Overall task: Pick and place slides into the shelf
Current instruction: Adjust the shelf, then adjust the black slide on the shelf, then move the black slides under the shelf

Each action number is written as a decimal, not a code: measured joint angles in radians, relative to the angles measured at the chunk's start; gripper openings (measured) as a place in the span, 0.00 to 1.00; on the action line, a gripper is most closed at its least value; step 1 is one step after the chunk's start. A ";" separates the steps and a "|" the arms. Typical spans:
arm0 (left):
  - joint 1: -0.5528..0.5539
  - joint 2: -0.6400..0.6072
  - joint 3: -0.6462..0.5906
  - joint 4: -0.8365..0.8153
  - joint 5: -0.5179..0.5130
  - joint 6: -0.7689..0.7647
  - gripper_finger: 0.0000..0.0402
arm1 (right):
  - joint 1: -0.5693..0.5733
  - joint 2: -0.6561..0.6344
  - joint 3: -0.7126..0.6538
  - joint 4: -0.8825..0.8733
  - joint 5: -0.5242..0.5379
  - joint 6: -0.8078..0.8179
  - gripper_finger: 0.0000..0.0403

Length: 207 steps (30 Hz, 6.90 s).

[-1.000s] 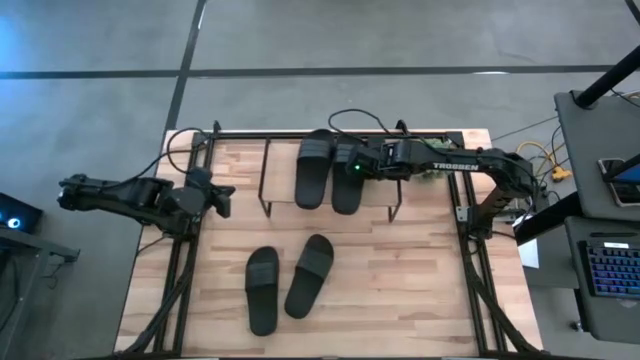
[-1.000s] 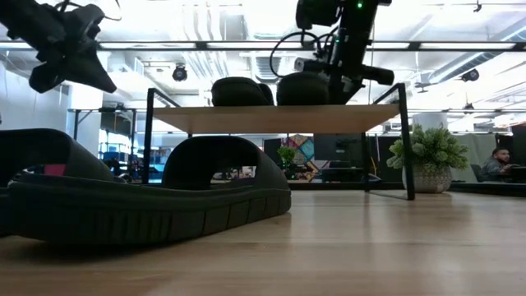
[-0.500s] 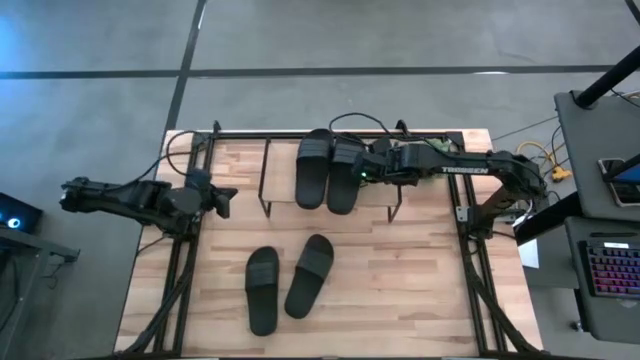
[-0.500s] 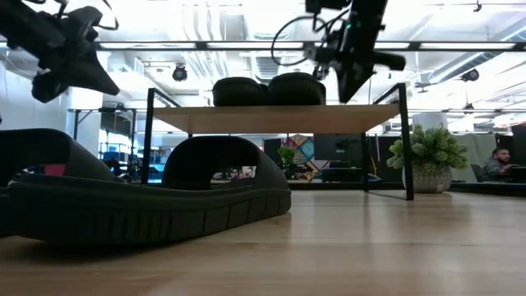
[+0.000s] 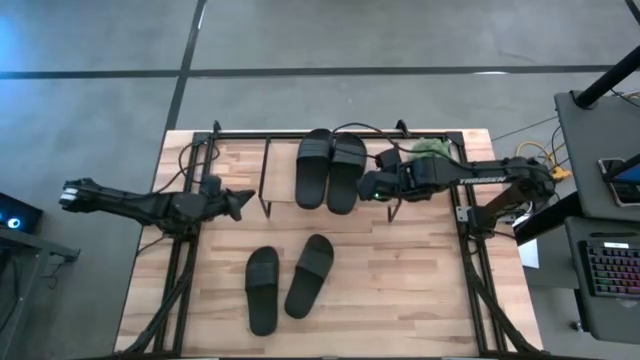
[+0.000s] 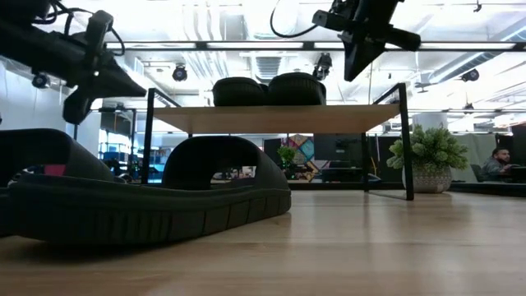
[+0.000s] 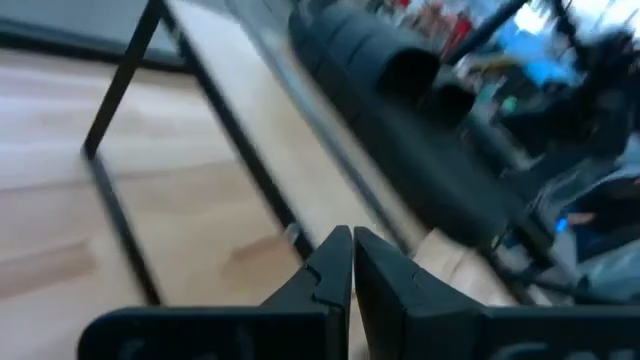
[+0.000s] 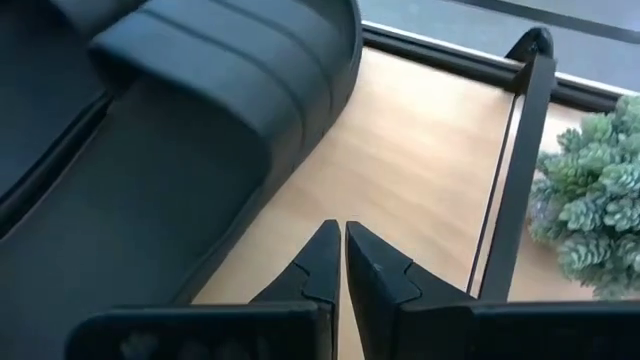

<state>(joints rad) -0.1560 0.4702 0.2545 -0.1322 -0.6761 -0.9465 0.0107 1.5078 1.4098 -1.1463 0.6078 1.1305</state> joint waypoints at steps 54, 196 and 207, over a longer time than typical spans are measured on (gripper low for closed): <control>0.017 0.325 0.041 0.318 0.456 0.062 0.00 | 0.241 0.001 -0.102 -0.087 -0.173 0.302 0.03; -0.696 1.298 0.817 -0.768 -0.013 -0.016 0.19 | 0.453 0.097 -0.111 0.419 -0.267 0.127 0.03; -0.650 1.283 0.887 -0.749 -0.095 0.065 0.01 | 0.490 0.097 -0.111 0.419 -0.239 0.153 0.03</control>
<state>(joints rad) -0.8057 1.7537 1.1418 -0.8810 -0.7712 -0.8812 0.5006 1.6047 1.2991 -0.7277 0.3691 1.2831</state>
